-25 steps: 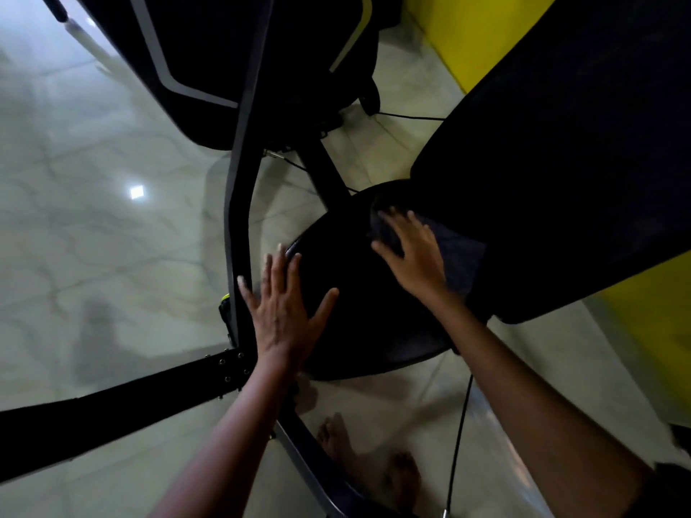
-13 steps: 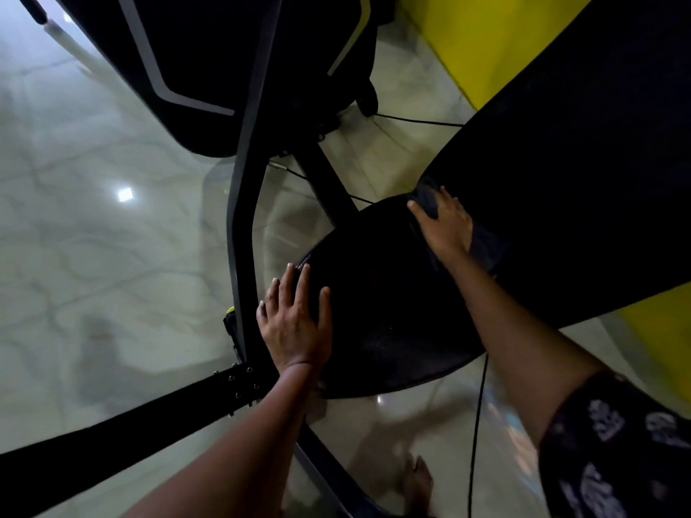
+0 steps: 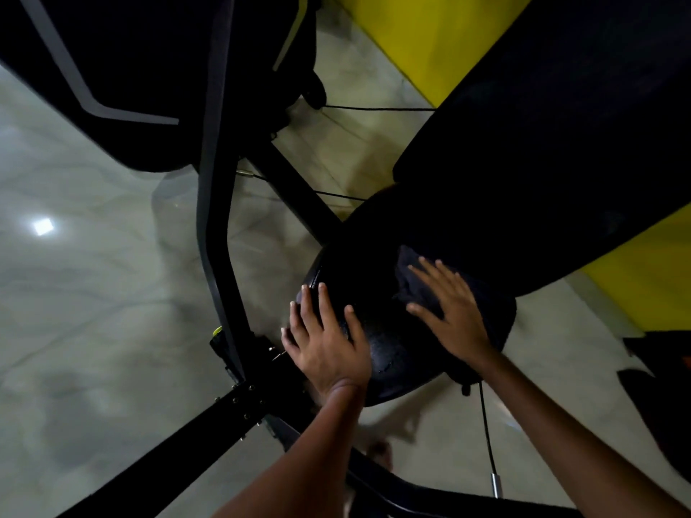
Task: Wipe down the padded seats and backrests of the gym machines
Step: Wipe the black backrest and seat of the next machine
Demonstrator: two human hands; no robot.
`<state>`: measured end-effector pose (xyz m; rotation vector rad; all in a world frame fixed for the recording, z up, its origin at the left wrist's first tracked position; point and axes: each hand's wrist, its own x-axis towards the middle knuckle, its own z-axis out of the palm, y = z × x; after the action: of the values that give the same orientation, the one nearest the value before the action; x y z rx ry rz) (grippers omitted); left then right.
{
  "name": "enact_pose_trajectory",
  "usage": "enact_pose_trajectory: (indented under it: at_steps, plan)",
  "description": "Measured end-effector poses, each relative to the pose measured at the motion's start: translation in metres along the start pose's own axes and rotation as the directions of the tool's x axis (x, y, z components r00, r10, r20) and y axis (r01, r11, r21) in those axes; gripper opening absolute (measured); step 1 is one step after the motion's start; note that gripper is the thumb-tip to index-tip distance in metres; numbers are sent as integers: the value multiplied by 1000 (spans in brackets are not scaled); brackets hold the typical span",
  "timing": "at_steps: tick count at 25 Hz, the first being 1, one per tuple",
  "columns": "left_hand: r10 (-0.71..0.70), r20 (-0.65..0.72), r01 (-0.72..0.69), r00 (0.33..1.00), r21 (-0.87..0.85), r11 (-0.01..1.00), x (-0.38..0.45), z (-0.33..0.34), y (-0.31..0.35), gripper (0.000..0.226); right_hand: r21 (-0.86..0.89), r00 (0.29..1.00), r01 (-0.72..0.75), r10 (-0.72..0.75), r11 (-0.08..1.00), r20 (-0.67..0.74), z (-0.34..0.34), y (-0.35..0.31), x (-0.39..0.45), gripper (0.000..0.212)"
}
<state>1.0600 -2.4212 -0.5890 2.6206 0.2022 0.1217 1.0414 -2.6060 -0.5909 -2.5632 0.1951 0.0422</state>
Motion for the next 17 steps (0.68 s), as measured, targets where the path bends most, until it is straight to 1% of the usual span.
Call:
enact_pose_trajectory:
  at_steps: [2,4,6,8,9,10,12,13,15,16,17]
  plan:
    - [-8,1,8,1000,-18,1000,-2,0,0,51,-16,988,-146,145,989,-61,-6,13,37,71]
    - [-8,-2,7,1000,-43,999,-2,0,0,50,-8,947,-303,301,953,-114,-10,19,81,71]
    - [-11,1,11,1000,-69,998,-3,1,4,50,6,898,-428,427,904,-105,-13,19,120,66]
    - [-26,1,26,1000,-78,997,0,1,1,50,-14,870,-487,484,873,-92,-10,5,145,64]
    - [-30,0,29,1000,-79,996,0,1,-1,50,-33,878,-475,471,879,-87,-6,-5,148,64]
    - [-30,3,30,1000,-74,997,0,1,-4,50,-35,901,-430,427,902,-72,-4,-14,145,64]
    - [-18,13,19,1000,-60,998,-3,0,-5,50,-21,969,-244,243,970,-36,0,-27,119,63]
    - [-17,19,18,1000,-58,998,-2,-1,-4,50,-8,990,-142,141,990,-14,4,-32,99,63]
    - [-20,24,21,1000,-65,998,0,0,-1,50,23,999,37,-38,999,29,-1,-34,60,64]
    - [-20,25,21,999,-65,998,0,-1,0,50,43,995,97,-98,994,31,-6,-23,52,62]
    - [-18,28,20,999,-64,998,1,-1,0,49,61,993,115,-116,991,10,-10,-10,56,62]
